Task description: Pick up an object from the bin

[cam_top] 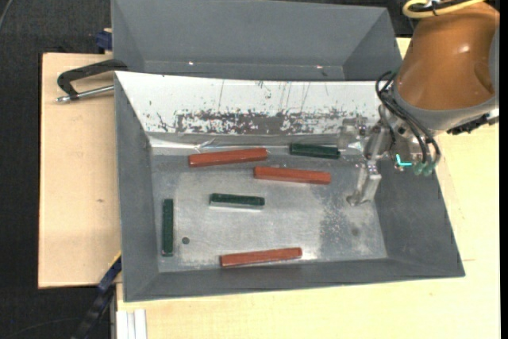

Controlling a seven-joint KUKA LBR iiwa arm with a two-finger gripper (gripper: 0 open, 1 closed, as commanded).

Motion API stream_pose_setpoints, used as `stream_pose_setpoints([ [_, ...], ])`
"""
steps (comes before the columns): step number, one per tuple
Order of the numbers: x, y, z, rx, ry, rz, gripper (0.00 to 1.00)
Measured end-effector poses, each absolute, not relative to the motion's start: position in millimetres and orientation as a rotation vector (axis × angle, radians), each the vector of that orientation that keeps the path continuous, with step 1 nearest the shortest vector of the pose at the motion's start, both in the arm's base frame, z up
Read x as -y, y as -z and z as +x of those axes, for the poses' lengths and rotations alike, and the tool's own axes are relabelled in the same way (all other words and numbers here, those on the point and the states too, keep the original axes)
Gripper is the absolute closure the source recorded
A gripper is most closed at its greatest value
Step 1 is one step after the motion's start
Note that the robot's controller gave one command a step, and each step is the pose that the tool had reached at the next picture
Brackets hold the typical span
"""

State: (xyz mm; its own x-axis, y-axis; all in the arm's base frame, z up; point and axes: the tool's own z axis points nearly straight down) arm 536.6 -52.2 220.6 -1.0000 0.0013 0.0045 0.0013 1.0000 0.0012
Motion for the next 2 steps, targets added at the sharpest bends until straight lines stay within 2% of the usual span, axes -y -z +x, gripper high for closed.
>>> stream_pose_setpoints([
  [1,34.9,-99.8,562.1,3.130,0.004,0.210,0.00],
  [2,36.0,-71.3,562.8,3.146,0.003,-0.022,0.00],
])
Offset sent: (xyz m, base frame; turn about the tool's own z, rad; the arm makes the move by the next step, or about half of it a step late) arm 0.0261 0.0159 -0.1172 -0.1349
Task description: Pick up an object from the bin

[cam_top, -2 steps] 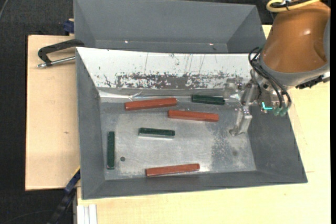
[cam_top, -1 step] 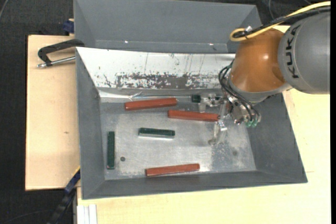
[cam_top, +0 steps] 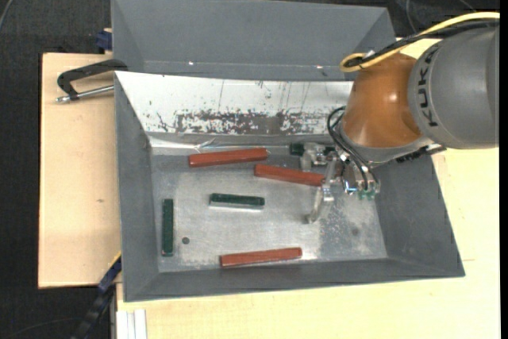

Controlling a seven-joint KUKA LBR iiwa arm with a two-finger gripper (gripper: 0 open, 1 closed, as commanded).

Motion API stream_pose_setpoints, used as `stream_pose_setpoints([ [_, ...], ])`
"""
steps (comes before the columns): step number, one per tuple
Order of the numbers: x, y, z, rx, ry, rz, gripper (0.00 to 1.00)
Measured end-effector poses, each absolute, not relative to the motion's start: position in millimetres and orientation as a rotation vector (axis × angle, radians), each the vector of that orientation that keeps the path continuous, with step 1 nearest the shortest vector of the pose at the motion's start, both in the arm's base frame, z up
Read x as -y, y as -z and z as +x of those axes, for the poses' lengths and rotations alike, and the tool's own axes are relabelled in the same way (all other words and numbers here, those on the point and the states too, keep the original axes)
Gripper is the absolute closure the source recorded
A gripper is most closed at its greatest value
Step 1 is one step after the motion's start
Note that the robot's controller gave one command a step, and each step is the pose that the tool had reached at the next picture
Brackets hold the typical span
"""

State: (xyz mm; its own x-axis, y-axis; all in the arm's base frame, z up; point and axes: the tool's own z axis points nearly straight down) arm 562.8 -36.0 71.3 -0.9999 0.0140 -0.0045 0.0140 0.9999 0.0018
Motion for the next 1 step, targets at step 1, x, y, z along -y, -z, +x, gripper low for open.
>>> stream_pose_setpoints([
  [1,36.0,-71.9,563.1,-3.136,-0.002,0.020,1.00],
])
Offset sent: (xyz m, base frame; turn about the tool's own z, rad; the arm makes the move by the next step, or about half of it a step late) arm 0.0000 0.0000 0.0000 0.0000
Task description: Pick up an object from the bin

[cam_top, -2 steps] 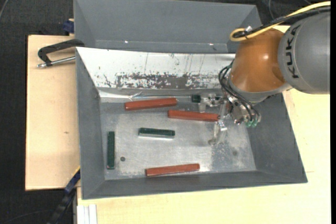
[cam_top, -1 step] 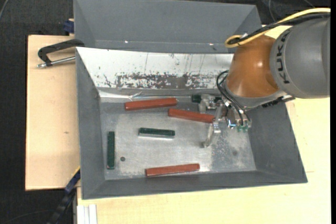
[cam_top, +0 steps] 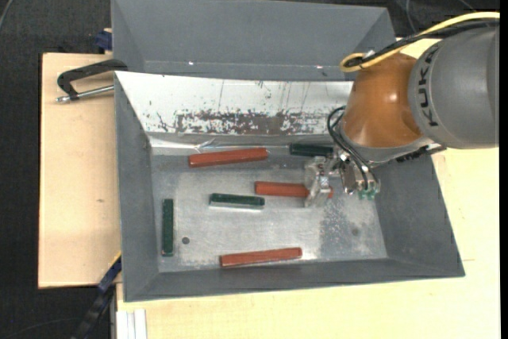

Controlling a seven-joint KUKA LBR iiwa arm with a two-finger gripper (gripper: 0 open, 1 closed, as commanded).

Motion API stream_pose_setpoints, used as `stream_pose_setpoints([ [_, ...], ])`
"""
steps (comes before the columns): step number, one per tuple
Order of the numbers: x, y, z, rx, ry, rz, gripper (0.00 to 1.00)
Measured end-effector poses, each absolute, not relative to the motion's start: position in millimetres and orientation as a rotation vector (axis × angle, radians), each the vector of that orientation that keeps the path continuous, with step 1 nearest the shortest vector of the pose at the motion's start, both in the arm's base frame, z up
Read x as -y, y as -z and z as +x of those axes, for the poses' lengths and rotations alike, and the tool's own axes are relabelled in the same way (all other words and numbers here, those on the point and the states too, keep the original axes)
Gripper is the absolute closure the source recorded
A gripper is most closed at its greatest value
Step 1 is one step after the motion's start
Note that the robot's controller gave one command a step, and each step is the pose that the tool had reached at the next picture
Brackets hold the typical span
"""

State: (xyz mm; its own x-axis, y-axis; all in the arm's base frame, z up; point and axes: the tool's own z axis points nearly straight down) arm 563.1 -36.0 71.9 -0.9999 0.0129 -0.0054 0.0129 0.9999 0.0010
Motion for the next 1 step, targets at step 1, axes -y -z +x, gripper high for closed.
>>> stream_pose_setpoints([
  [1,32.6,-232.9,561.4,-3.126,0.001,-0.076,1.00],
])
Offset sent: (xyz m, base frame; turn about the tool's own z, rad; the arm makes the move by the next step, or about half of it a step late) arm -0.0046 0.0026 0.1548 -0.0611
